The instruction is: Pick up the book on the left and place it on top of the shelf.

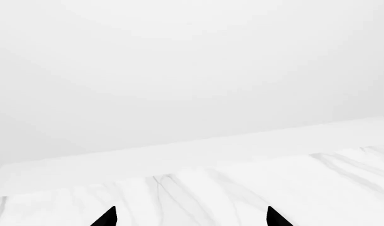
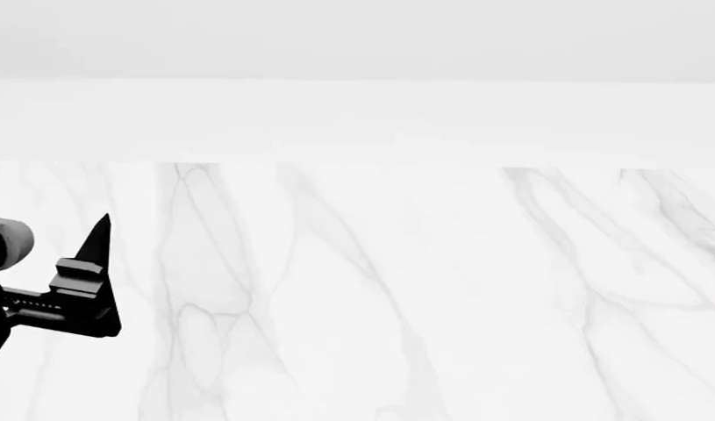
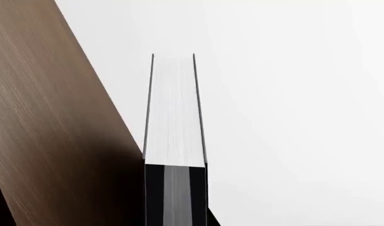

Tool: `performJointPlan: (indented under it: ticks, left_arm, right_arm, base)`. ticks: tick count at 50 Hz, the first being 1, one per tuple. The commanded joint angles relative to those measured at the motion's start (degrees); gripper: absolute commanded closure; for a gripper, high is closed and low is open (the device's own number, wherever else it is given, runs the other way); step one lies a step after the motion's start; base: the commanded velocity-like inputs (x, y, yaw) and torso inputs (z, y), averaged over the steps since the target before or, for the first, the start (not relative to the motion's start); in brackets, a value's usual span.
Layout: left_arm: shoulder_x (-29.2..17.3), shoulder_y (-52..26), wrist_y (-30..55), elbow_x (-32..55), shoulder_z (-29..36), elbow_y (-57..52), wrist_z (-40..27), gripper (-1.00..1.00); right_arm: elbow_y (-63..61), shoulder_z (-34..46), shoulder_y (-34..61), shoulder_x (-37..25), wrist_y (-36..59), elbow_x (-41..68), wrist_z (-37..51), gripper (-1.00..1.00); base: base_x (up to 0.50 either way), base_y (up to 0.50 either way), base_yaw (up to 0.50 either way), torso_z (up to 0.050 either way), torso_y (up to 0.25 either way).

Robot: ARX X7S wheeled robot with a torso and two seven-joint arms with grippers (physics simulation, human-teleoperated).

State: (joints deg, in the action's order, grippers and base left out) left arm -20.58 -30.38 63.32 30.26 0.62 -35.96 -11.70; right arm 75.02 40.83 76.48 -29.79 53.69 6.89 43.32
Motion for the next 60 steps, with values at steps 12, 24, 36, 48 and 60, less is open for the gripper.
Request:
performJointPlan:
  ticks: [12,24,36,48,60]
  left_arm:
    - [0.8,0.3,-1.8,-0.2,-1.5,0.6,0.5,-1.0]
    - [0.7,0.4,-2.6,-0.2,-1.1,1.3,0.6,-1.0]
    - [0.7,0.5,-3.1,-0.2,-0.7,1.7,0.4,-1.0]
    - [0.4,0.5,-3.1,0.1,-0.6,1.9,0.3,-1.0]
    - [0.4,0.3,-3.3,0.3,-0.4,2.0,0.1,-1.0]
  right_arm:
    - [0.0,0.6,-0.3,2.3,-2.5,-6.9,-5.4,-1.0]
    - [0.0,2.9,0.3,4.0,-5.6,-7.5,-7.9,-1.0]
    - [-0.1,8.5,2.1,7.1,-12.1,-9.2,-13.6,-1.0]
    - [-0.1,13.8,7.2,12.6,-19.3,-10.7,-16.3,-1.0]
    - [-6.0,10.5,7.0,11.7,-23.6,-5.1,-20.6,-1.0]
  base:
    - [0.0,0.0,0.0,0.0,0.0]
    - [0.0,0.0,0.0,0.0,0.0]
    - [0.0,0.0,0.0,0.0,0.0]
    - [0.0,0.0,0.0,0.0,0.0]
    - [0.0,0.0,0.0,0.0,0.0]
